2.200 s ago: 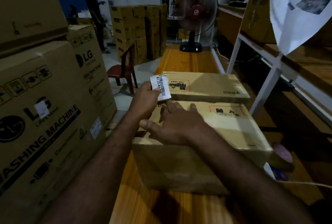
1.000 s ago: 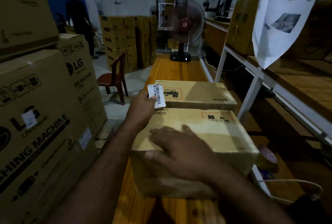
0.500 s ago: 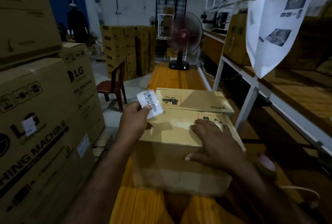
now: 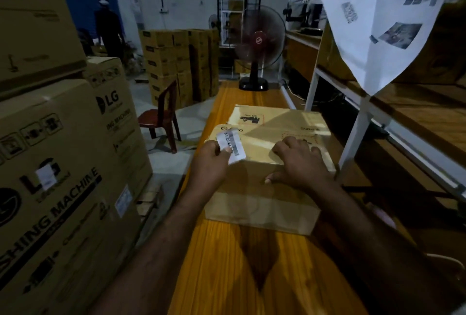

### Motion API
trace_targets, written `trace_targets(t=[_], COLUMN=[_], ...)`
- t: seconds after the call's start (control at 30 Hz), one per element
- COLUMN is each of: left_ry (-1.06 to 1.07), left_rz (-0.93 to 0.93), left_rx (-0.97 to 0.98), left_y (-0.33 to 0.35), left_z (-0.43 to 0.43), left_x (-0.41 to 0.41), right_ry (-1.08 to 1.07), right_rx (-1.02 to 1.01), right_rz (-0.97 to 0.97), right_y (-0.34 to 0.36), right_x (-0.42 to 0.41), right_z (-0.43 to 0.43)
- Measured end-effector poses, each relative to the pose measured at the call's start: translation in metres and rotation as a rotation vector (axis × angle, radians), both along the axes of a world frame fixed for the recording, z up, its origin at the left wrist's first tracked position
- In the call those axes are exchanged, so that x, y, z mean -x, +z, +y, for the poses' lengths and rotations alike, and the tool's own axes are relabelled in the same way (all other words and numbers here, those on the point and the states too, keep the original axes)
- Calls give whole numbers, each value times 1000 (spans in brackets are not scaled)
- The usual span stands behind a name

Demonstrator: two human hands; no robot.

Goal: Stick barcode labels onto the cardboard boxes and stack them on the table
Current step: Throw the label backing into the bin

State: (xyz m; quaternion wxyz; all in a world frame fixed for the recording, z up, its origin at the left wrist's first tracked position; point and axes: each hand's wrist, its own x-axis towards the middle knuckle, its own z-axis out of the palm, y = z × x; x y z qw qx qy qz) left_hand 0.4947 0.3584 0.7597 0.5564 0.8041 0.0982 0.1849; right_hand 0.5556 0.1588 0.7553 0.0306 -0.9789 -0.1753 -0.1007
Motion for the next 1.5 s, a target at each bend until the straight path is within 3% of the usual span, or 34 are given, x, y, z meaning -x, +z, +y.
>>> trace_targets(t=[0.2,0.5,0.57,0.67,0.77,1.1,1.37,1.5], left_ry=[-51,-88,-50,40,130,479,758,996], left_rz=[81,131,150,162,207,373,429,441], left_rx=[233,197,203,161,62,-8,170,202], left_y=[13,10,1,-14,-27,-79,-111,-132], left_z=[5,2,14,39,67,159,189,199], left_x=[-34,-42,-35,-17,13,192,359,432], right_ry=[41,-94,48,321,464,924,1231,1395], right_rx=[-31,54,-119,-559,-739,-559,-407,-339], right_rz=[7,136,106,81,277,620,791,855], right_y=[0,18,18,8,-6,-74,-113,-134], right_x=[-50,-99,-91,-59,-30,85,232,304], right_z=[-14,18,41,87,131,262,355,385])
